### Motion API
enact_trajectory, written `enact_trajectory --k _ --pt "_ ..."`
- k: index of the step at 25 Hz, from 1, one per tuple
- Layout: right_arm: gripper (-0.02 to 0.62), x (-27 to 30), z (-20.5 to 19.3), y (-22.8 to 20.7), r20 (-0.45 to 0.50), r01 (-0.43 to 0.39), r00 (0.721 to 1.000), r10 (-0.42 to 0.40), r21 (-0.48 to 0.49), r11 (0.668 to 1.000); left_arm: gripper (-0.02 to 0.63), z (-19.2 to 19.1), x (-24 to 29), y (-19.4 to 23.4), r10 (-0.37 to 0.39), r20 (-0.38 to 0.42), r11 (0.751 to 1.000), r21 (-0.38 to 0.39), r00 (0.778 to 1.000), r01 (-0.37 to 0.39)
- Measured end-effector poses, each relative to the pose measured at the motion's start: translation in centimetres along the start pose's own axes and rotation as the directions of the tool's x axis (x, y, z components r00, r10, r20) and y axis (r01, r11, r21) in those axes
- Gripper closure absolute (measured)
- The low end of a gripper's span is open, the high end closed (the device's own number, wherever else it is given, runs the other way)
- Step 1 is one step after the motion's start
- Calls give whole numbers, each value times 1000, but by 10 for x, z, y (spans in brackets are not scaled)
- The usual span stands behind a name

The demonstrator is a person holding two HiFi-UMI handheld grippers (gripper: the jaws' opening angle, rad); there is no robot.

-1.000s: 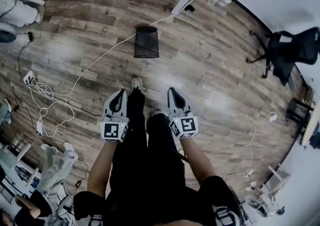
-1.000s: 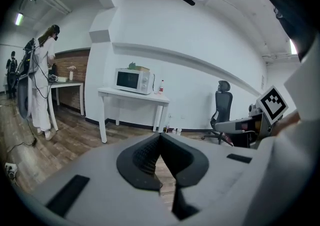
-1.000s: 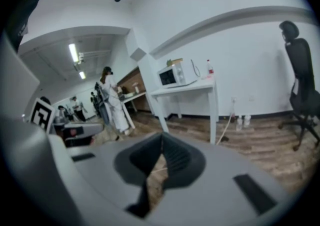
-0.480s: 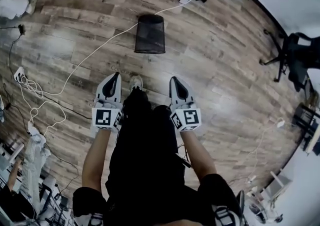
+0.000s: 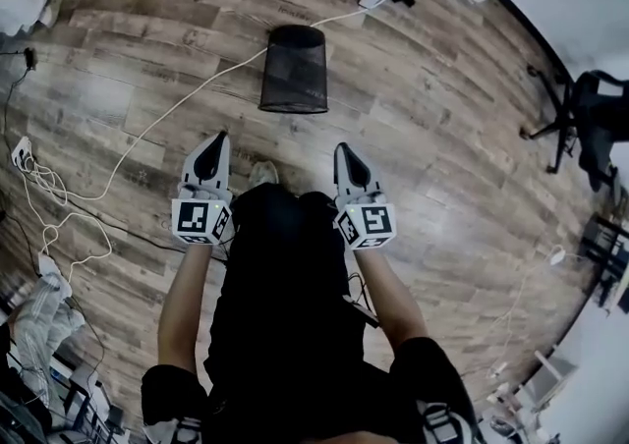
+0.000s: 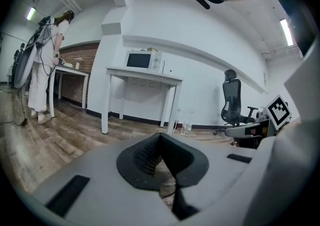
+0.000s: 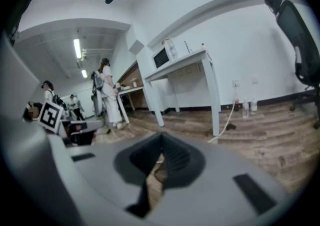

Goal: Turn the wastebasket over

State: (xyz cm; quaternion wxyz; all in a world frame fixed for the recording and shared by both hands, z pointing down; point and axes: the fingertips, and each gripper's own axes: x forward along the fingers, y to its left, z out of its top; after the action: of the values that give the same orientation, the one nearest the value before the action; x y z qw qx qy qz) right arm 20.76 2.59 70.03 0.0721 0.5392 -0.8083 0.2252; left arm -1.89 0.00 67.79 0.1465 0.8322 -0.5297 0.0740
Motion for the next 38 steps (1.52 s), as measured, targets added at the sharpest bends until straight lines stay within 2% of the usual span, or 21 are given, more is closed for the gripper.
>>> enact_trajectory --k 6,17,23,27,31,34,38 --pt "563 30 -37 -20 24 5 1000 -5 -3 1000 571 -40 14 28 10 31 1000 -26 999 -9" --pt "561 65 -88 -65 37 38 999 -39 16 999 571 -92 50 66 15 47 1000 -9 999 -15" --pt "560 82 -115 -73 6 28 1000 -28 15 999 571 -127 67 71 -10 9 1000 -14 1000 10" --pt "556 86 -135 -80 -35 29 999 -29 -2 1000 570 -158 75 59 -38 -28 999 9 999 39" --pt "491 90 -159 -88 -75 21 997 -22 -16 1000 565 -191 85 44 -87 -70 996 16 994 89" --pt "486 92 -178 -99 -105 37 994 -39 -14 999 511 -210 94 41 -93 -89 995 33 992 96" --pt "482 98 -203 -119 -144 67 987 -66 6 998 477 -232 104 36 -94 -141 994 37 985 101"
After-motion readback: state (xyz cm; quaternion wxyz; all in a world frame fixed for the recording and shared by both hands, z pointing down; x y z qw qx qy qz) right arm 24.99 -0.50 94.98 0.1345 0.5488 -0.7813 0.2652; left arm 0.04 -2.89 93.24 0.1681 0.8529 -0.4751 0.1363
